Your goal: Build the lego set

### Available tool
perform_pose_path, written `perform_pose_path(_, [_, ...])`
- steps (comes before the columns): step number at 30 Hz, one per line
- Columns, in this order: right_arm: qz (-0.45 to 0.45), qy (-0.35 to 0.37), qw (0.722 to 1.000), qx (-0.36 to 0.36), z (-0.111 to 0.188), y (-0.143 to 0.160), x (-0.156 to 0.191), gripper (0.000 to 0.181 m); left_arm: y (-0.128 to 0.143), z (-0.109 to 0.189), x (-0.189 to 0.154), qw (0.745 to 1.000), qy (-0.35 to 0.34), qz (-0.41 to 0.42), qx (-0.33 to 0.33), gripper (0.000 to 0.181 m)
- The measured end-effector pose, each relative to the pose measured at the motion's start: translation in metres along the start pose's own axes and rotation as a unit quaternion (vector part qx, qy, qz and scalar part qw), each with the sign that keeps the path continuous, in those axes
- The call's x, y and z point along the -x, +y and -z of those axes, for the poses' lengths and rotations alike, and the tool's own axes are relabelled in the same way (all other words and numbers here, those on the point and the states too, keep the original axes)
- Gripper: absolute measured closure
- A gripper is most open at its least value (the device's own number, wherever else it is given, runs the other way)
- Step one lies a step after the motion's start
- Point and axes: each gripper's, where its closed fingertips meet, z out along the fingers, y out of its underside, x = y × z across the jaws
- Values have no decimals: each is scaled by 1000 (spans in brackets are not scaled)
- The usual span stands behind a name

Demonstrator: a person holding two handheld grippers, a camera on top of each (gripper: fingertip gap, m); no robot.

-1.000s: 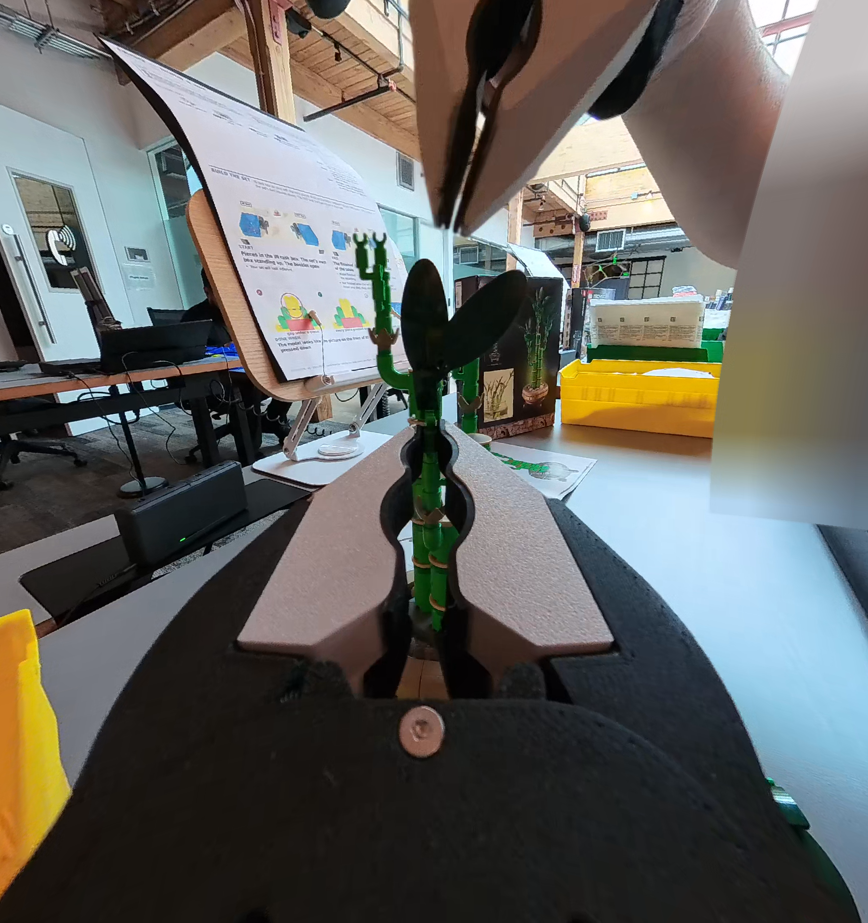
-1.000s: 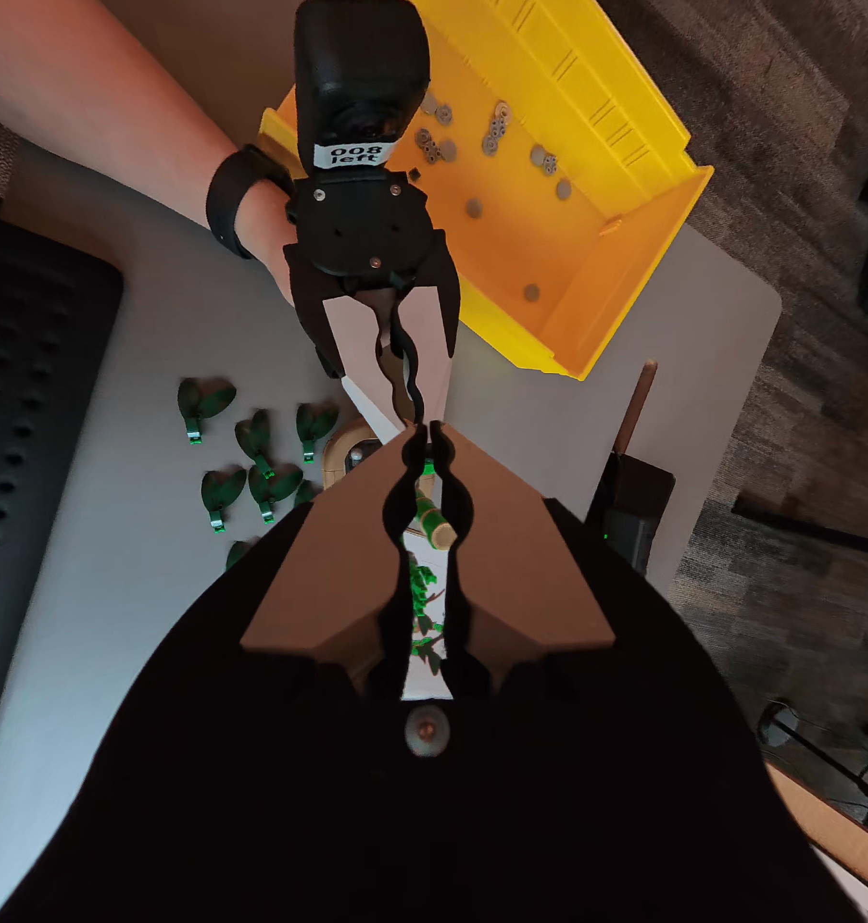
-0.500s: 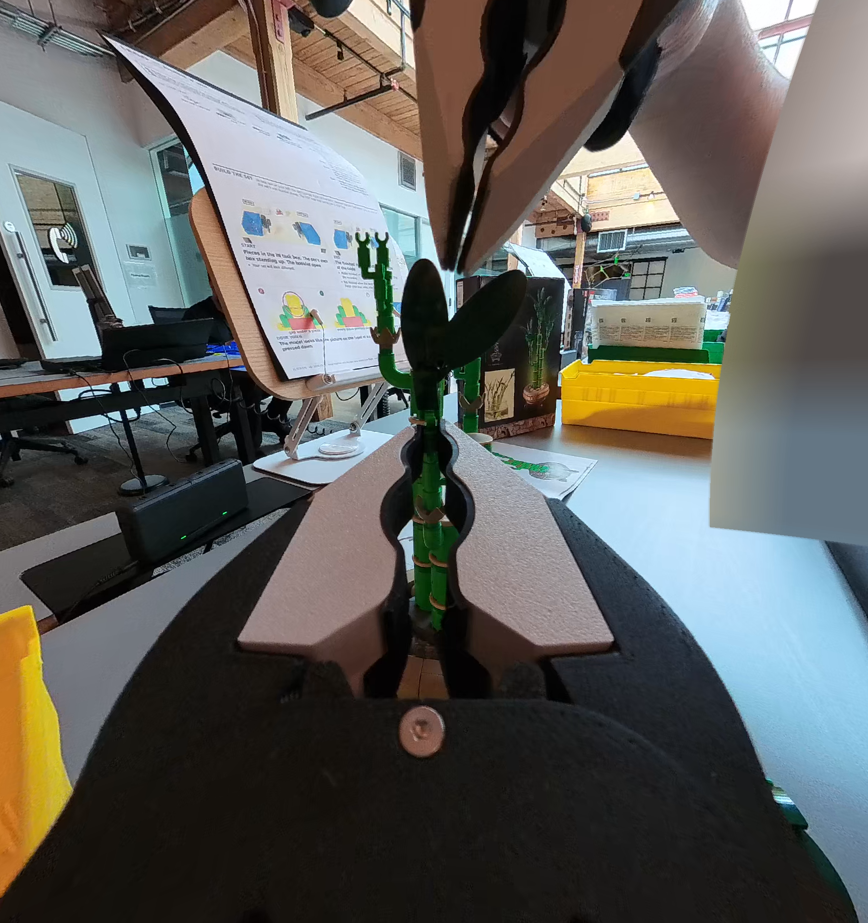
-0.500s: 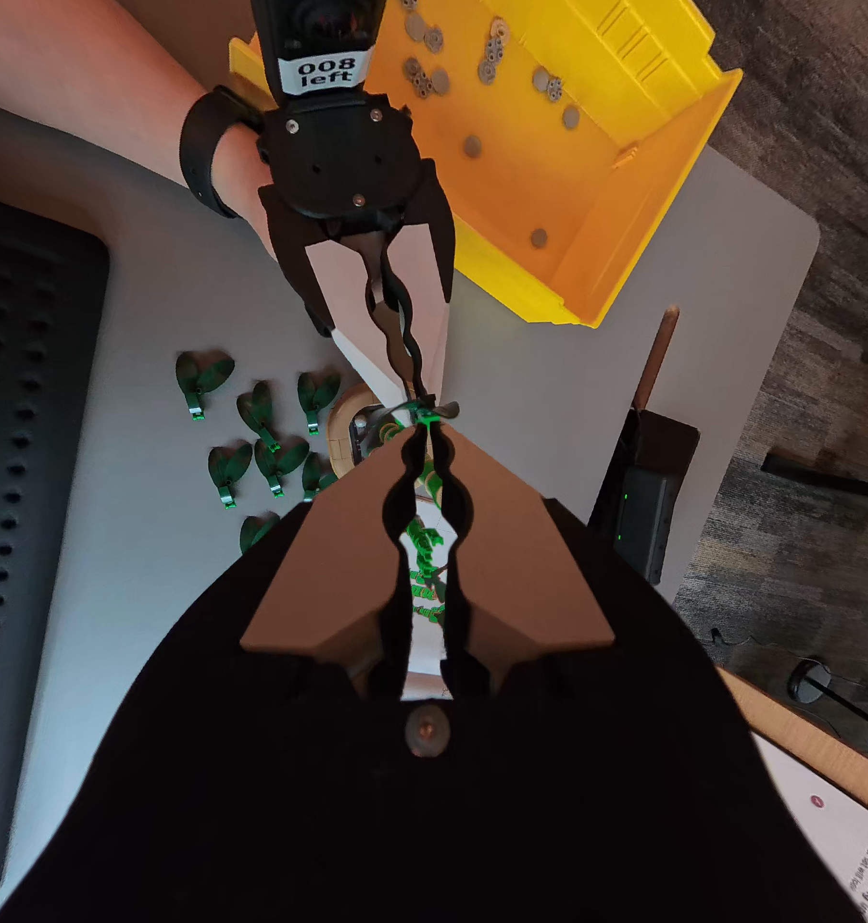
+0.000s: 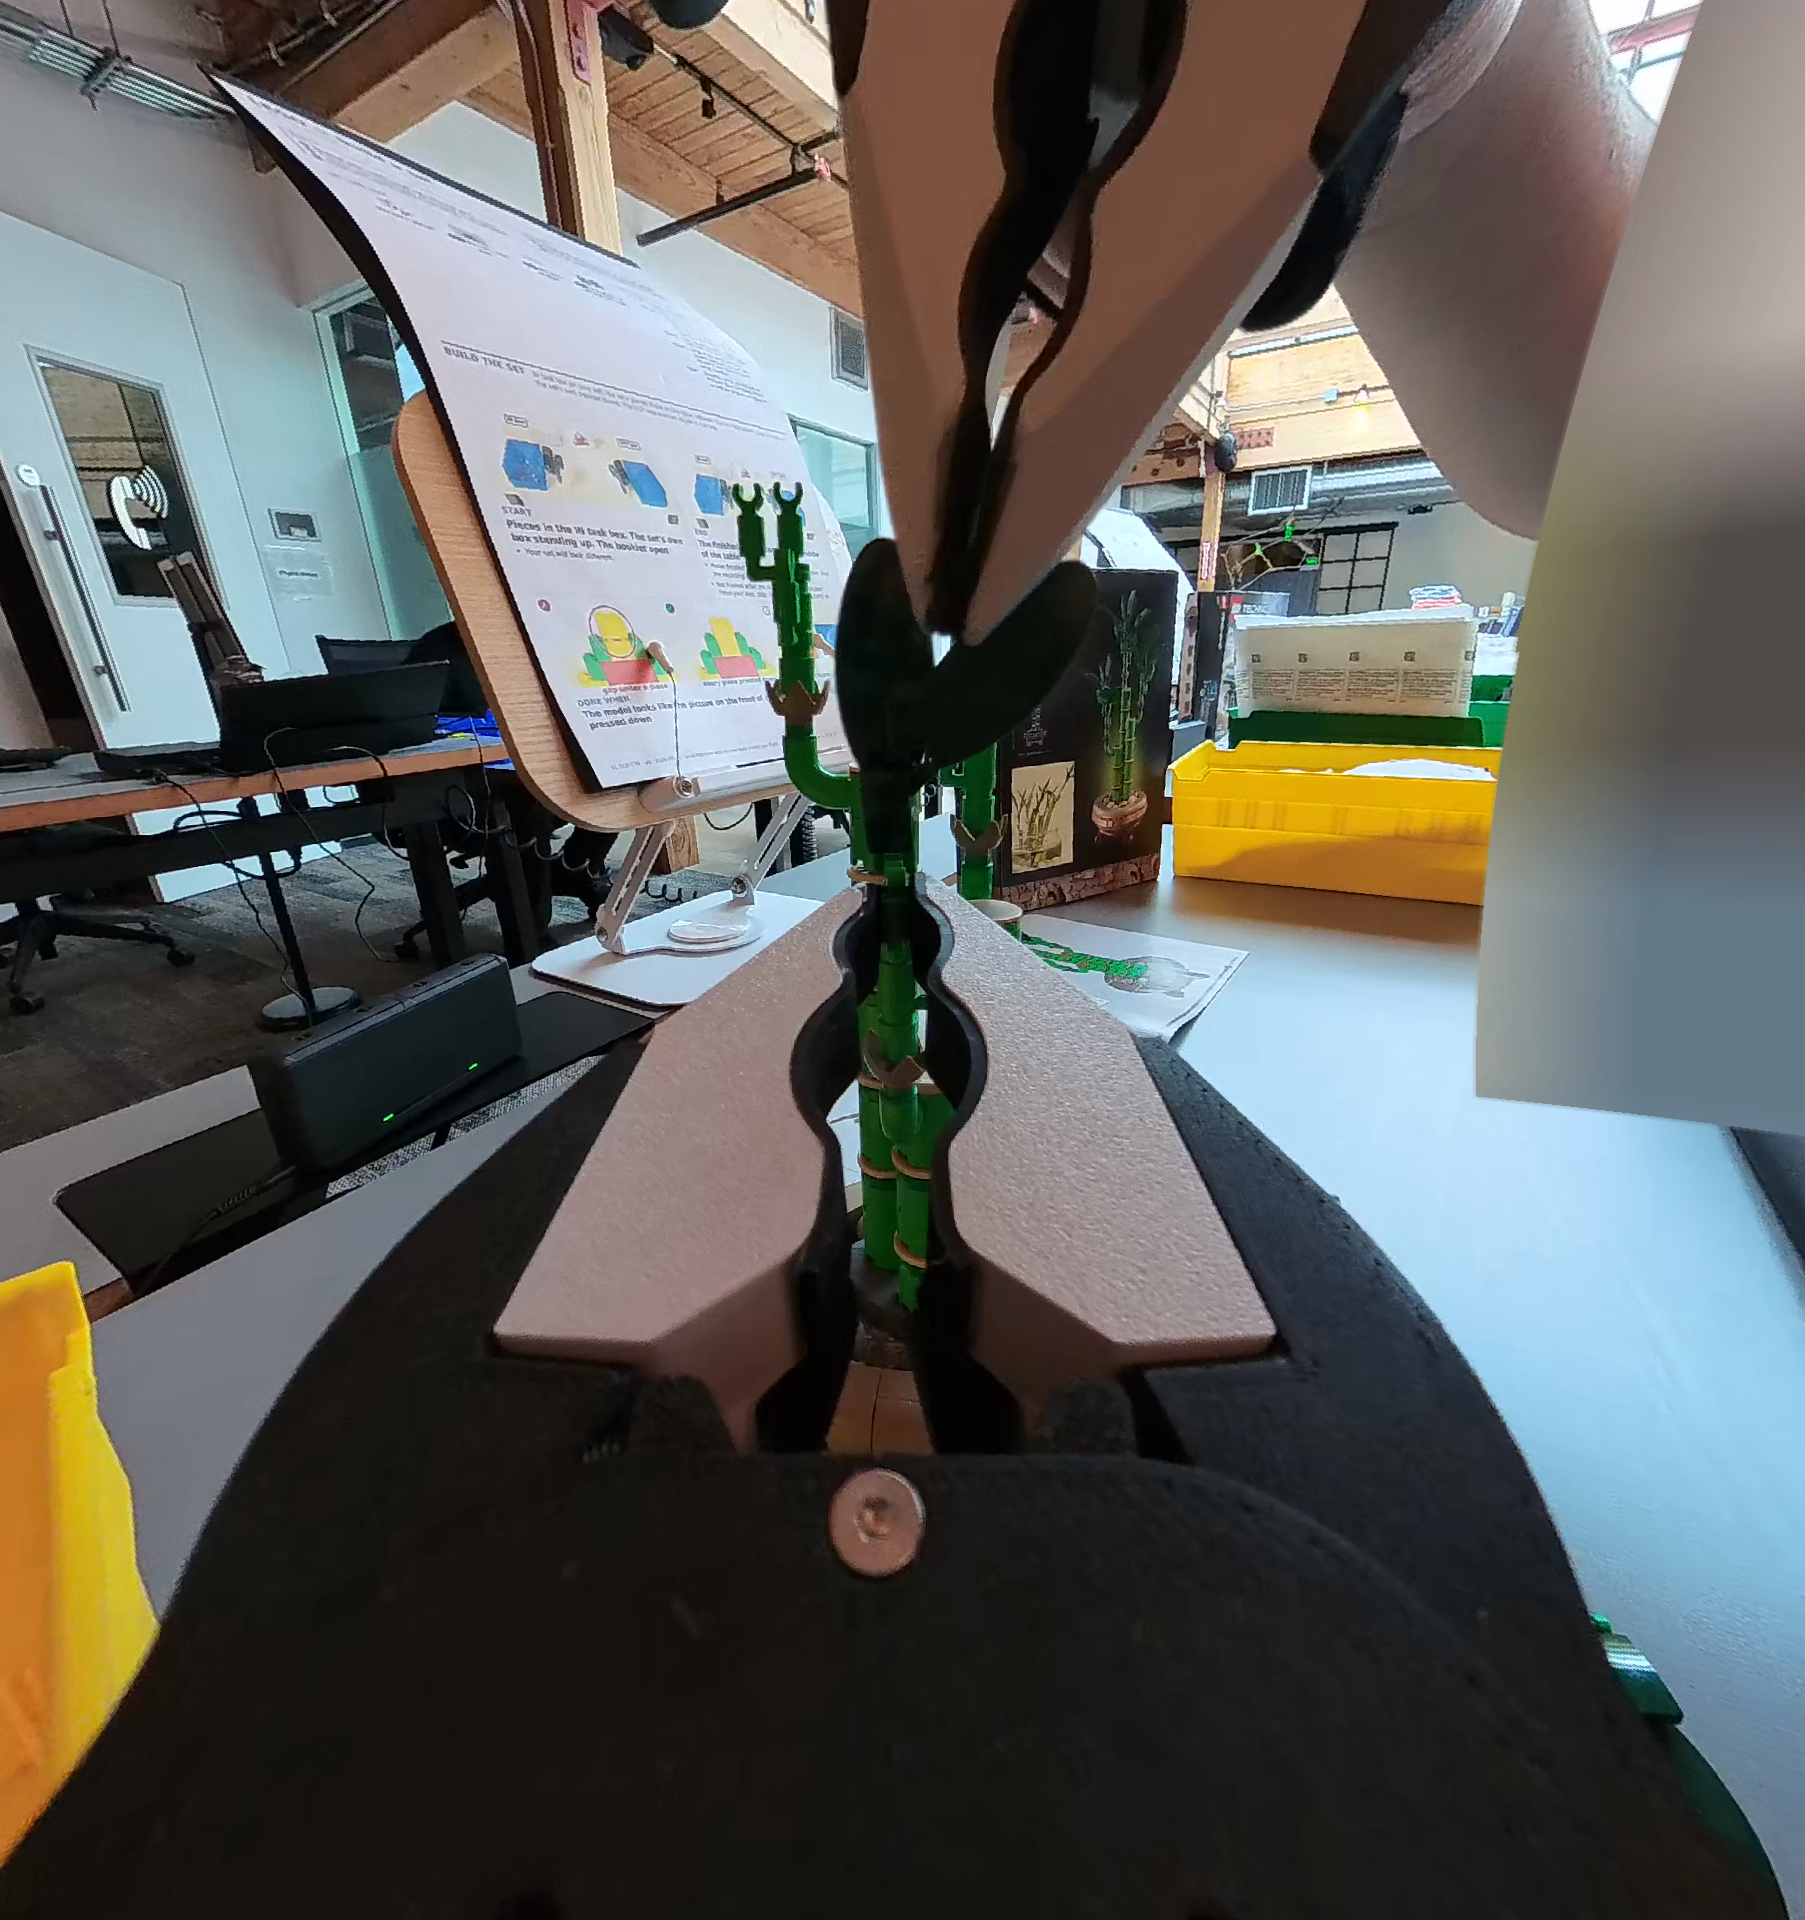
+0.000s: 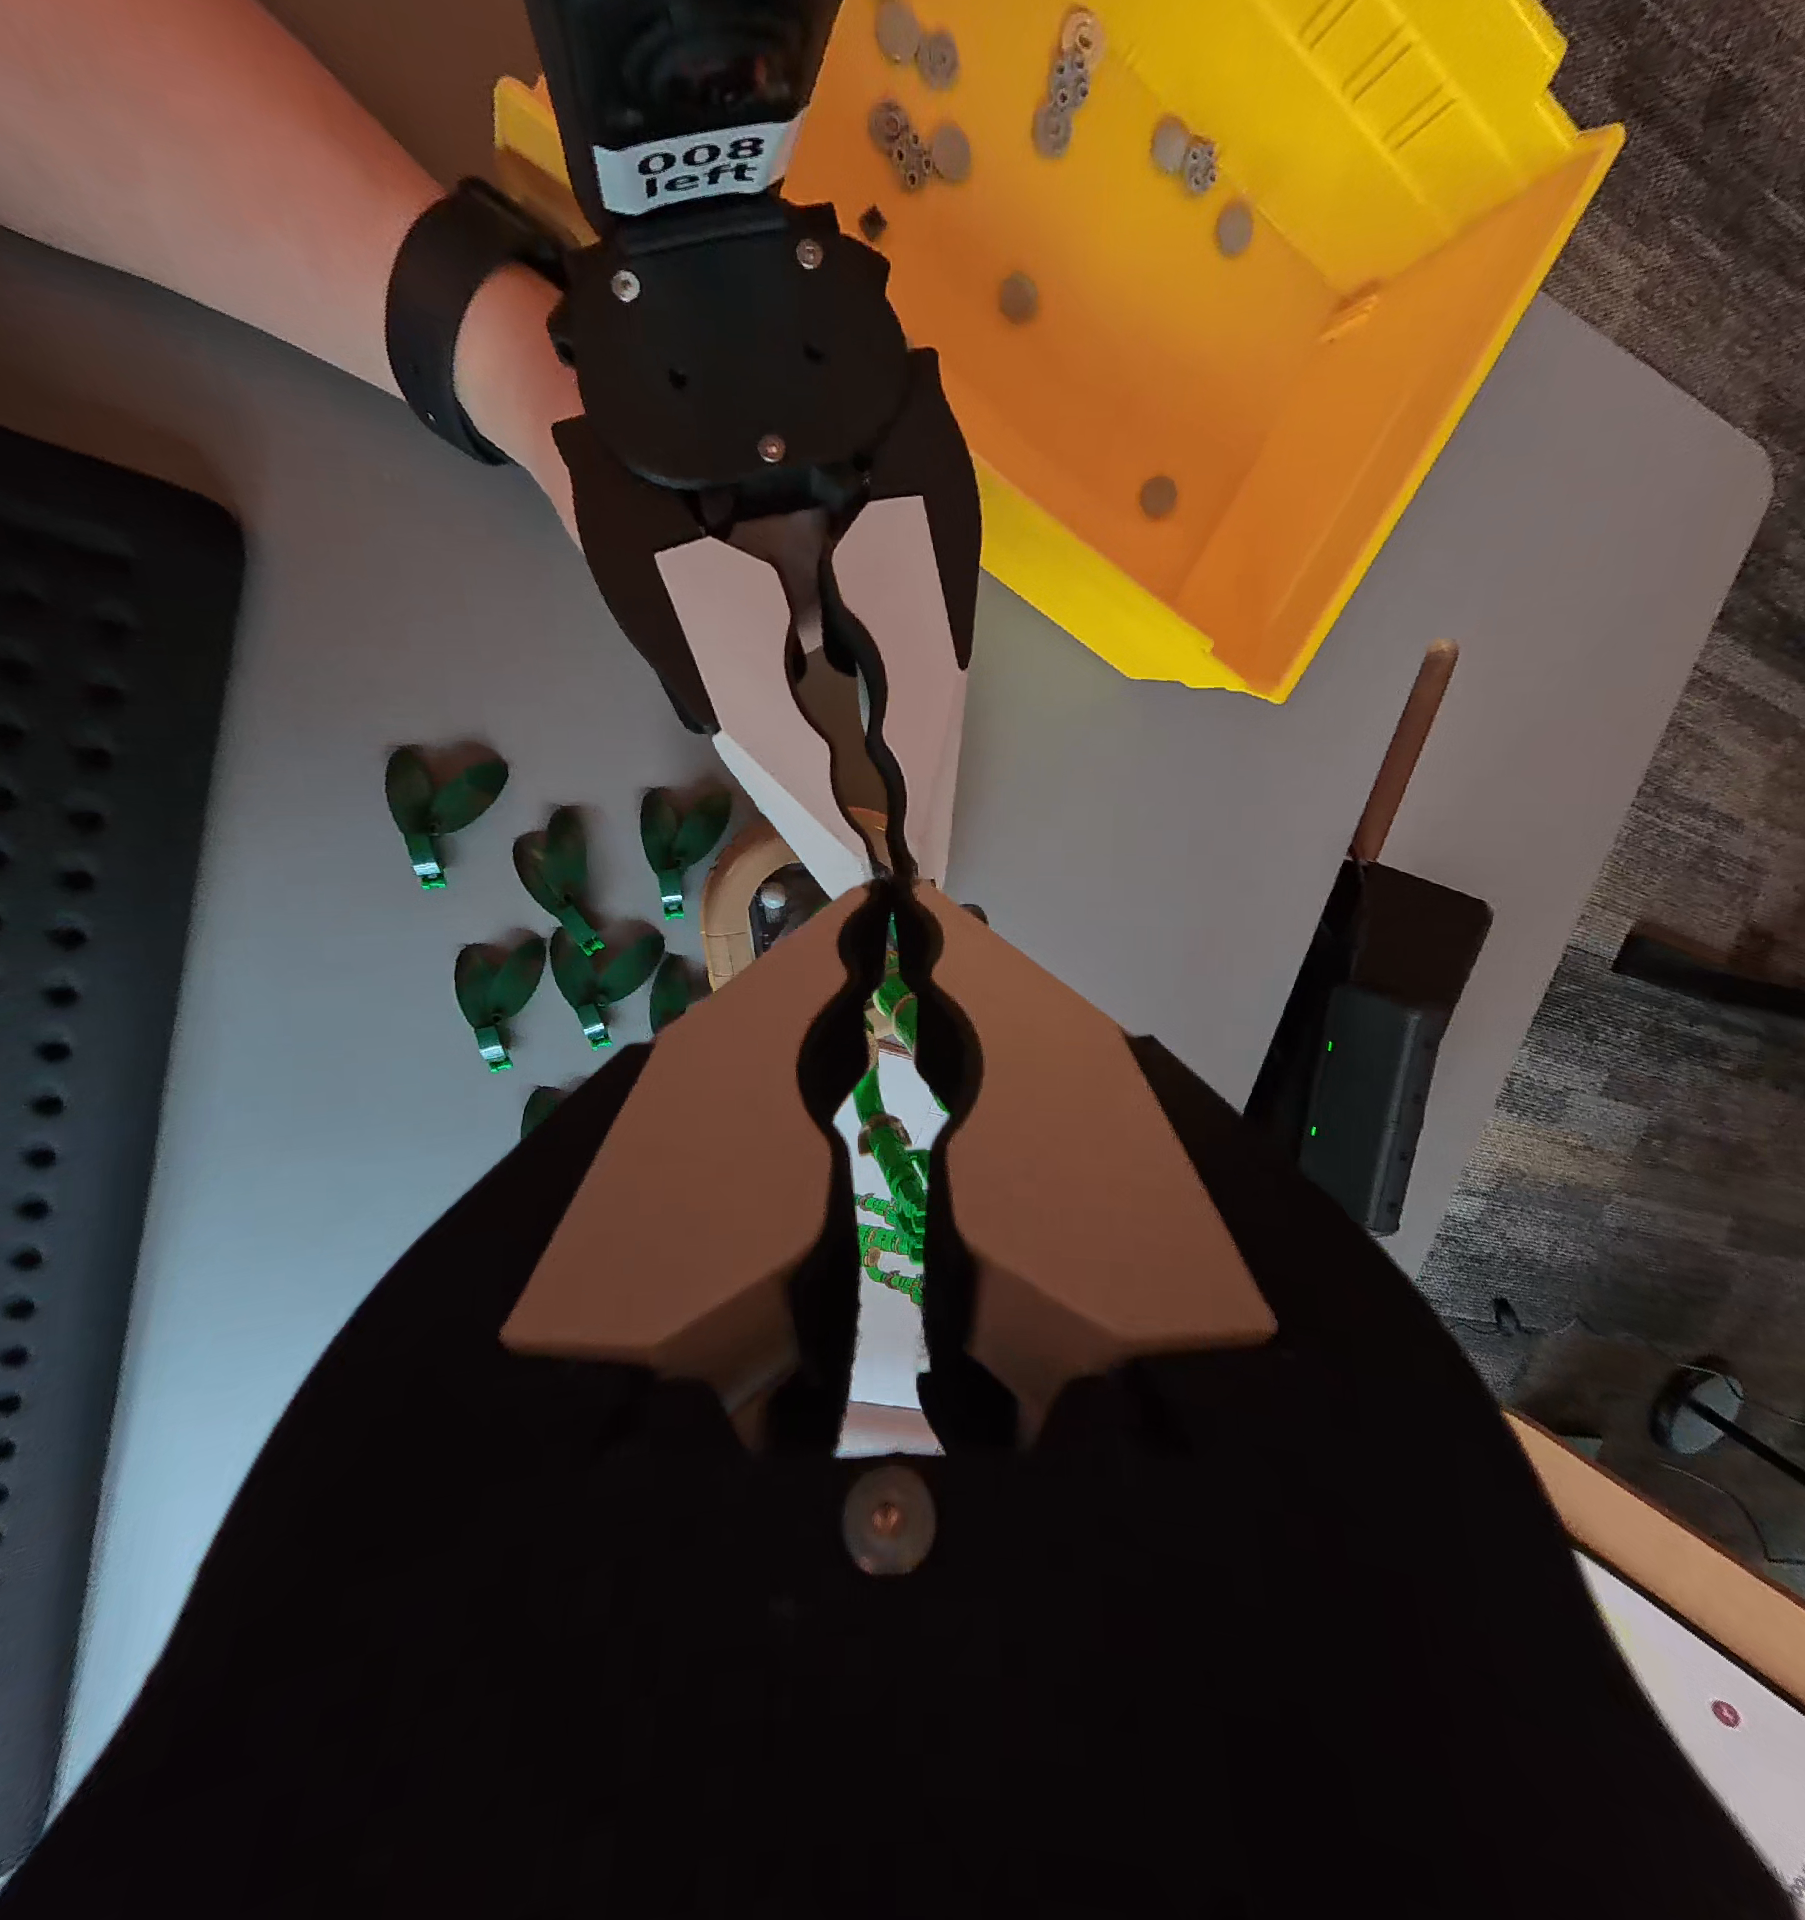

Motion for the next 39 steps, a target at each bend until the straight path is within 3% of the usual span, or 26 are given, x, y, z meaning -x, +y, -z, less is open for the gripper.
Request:
perform_pose_path(32, [-25, 9, 1000, 13, 6, 28, -6, 181, 5, 0, 1, 1000, 2, 3, -2, 179])
perform_pose_path(39, [-29, 42, 997, -51, 26, 10, -16, 181, 4, 2, 0, 1000, 5, 9, -1, 178])
